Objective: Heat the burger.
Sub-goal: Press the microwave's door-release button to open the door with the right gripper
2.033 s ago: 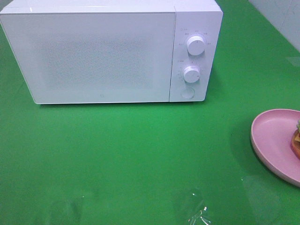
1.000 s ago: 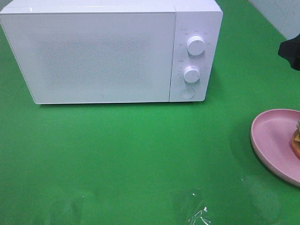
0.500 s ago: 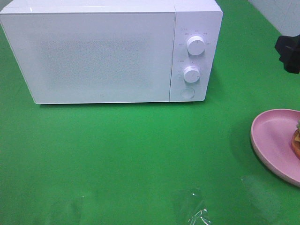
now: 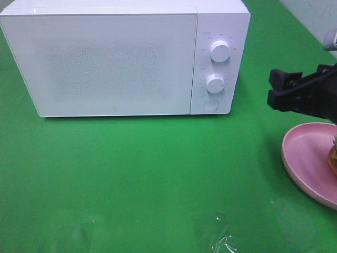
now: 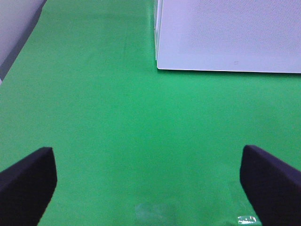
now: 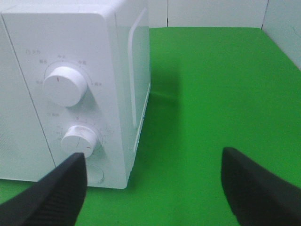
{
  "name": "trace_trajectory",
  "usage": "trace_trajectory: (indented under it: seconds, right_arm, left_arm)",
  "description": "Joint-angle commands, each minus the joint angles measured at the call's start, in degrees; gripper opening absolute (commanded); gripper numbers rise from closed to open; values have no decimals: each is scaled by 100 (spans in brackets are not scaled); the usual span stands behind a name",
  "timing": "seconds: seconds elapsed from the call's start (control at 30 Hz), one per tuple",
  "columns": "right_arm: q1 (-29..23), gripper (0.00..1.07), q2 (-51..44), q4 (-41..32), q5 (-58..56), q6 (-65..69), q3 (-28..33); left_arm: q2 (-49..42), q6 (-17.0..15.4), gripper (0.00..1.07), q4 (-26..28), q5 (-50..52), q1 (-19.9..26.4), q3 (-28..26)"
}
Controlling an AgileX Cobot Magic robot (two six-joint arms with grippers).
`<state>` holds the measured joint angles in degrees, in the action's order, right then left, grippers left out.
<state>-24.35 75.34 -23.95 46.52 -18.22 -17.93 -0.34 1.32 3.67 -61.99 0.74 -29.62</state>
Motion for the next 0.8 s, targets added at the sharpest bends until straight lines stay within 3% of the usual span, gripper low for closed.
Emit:
trace_trajectory:
  seconds: [0.03, 0.4, 0.6, 0.8]
  right_arm:
    - [-653, 76, 453, -1043, 722, -642, 6]
    - [-2017, 76, 1495, -2447, 1914, -647, -126]
    - [-2469, 76, 1965, -2584, 2011, -647, -424]
    - [-2567, 76, 2349, -2567, 2005, -481, -710]
  left_arm:
    - [-80, -34, 98, -17, 69, -6, 6]
    - [-80, -34, 98, -17, 69, -6, 6]
    - [-80, -34, 98, -17, 69, -6, 6]
    - [-80, -34, 98, -17, 69, -6, 6]
